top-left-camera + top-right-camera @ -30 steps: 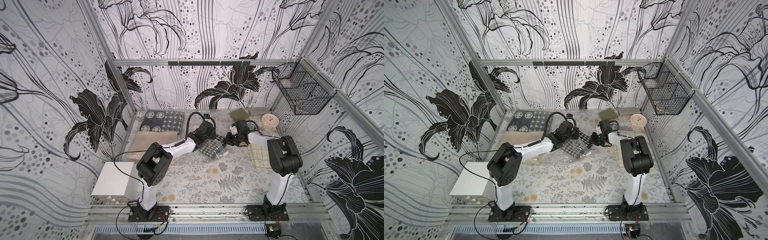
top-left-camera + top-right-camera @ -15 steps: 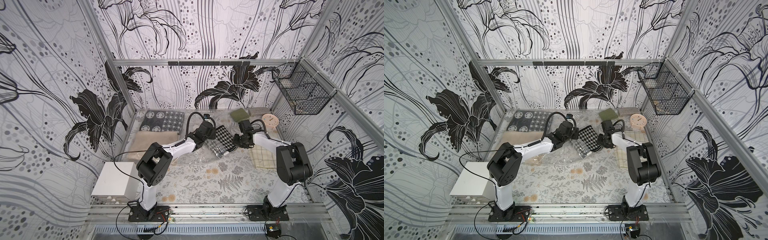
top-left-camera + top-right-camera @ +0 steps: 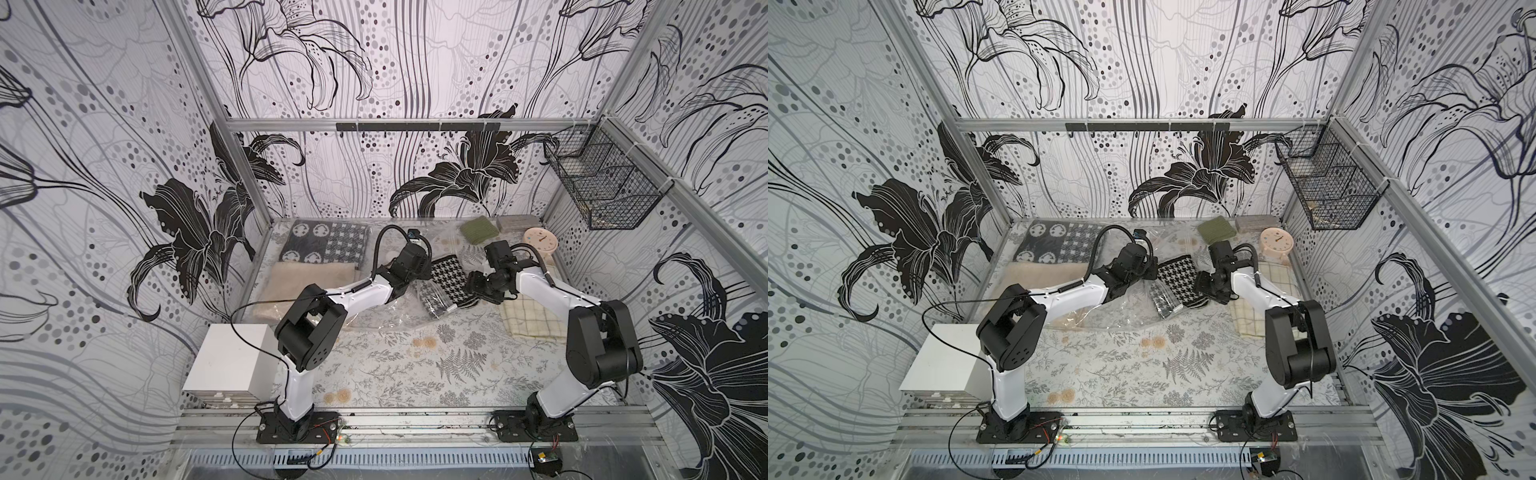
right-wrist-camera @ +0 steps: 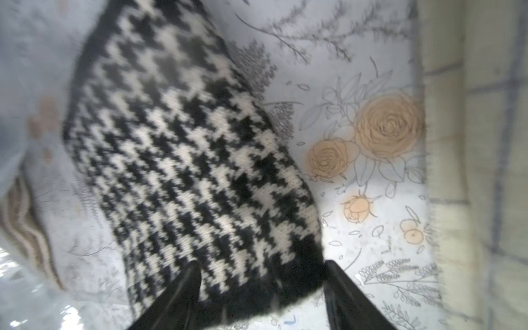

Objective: Take the scarf out of the vacuum bag
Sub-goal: Take out the scarf from the vacuum bag.

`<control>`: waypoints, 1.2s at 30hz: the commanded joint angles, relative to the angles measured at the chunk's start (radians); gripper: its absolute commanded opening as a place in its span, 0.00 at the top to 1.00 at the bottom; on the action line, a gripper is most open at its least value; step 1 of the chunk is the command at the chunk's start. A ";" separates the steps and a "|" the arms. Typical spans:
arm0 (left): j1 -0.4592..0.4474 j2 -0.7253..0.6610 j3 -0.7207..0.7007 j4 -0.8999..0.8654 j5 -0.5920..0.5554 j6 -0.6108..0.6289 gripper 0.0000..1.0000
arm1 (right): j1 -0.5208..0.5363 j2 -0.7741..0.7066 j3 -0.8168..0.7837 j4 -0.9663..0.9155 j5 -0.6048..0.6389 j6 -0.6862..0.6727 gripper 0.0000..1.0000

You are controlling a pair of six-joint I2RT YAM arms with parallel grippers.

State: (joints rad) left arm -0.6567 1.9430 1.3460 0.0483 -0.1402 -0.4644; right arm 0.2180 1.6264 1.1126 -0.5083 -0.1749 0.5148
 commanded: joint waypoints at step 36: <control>-0.005 -0.023 0.036 0.012 0.006 0.010 1.00 | -0.136 0.311 0.044 0.373 -0.425 -0.012 1.00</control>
State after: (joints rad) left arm -0.6567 1.9423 1.3460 0.0483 -0.1318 -0.4633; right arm 0.0952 1.9736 1.1625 -0.1112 -0.6136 0.5076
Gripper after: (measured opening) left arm 0.049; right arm 0.059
